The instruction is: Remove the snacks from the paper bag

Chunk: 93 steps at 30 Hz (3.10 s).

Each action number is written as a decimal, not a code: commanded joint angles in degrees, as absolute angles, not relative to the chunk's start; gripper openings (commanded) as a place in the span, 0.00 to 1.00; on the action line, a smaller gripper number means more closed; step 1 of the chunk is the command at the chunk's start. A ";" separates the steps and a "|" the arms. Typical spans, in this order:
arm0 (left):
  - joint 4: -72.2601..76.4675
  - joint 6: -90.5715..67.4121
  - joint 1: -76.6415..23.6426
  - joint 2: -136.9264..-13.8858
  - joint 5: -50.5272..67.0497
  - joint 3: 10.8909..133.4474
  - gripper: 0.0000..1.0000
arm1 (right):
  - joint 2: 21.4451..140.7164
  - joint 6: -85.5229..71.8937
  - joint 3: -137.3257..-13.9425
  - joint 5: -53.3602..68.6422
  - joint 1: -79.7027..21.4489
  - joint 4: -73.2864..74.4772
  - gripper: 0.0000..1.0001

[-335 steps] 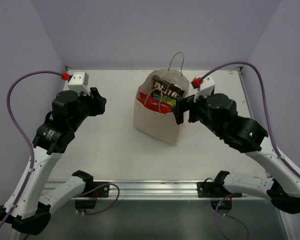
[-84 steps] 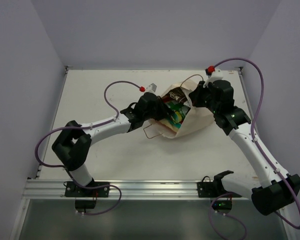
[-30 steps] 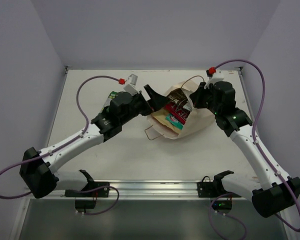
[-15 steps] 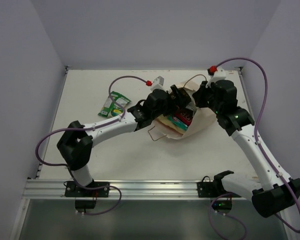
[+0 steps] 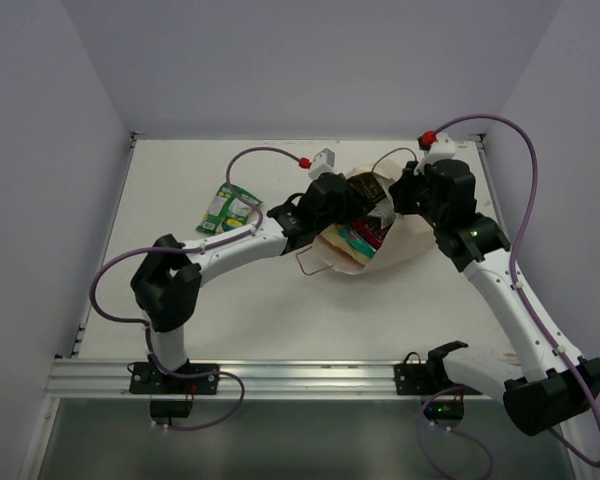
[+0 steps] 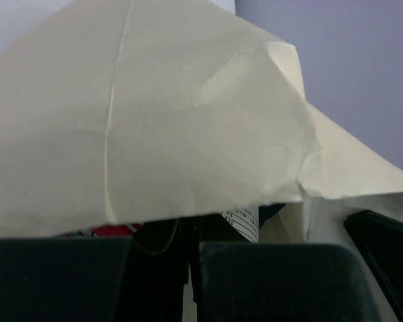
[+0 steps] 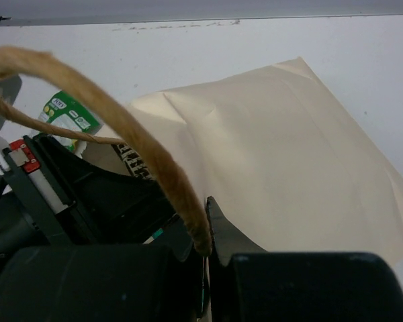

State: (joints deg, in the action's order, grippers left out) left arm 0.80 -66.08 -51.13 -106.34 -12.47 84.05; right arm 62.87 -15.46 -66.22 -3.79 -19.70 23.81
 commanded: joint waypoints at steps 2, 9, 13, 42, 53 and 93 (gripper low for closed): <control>-0.26 -60.22 -50.45 -95.29 -13.10 82.88 0.00 | 62.66 -16.70 -66.45 -7.02 -19.78 24.17 0.00; -13.70 -51.25 -49.05 -80.88 -10.89 85.25 0.00 | 63.37 -18.28 -65.21 -10.54 -19.60 24.52 0.00; -22.05 -46.25 -41.69 -71.66 -9.59 88.67 0.00 | 63.37 -18.37 -65.56 -10.20 -19.51 25.22 0.00; 7.98 -25.22 6.75 -94.08 7.12 87.15 0.00 | 67.41 -16.00 -68.03 1.23 -19.51 24.43 0.00; -1.19 -30.50 15.38 -87.98 0.62 58.27 0.59 | 67.68 -16.70 -66.53 2.99 -19.60 23.82 0.00; 7.11 -67.85 -53.17 -102.47 -15.64 74.70 0.89 | 65.83 -19.07 -69.35 -1.14 -20.92 26.72 0.00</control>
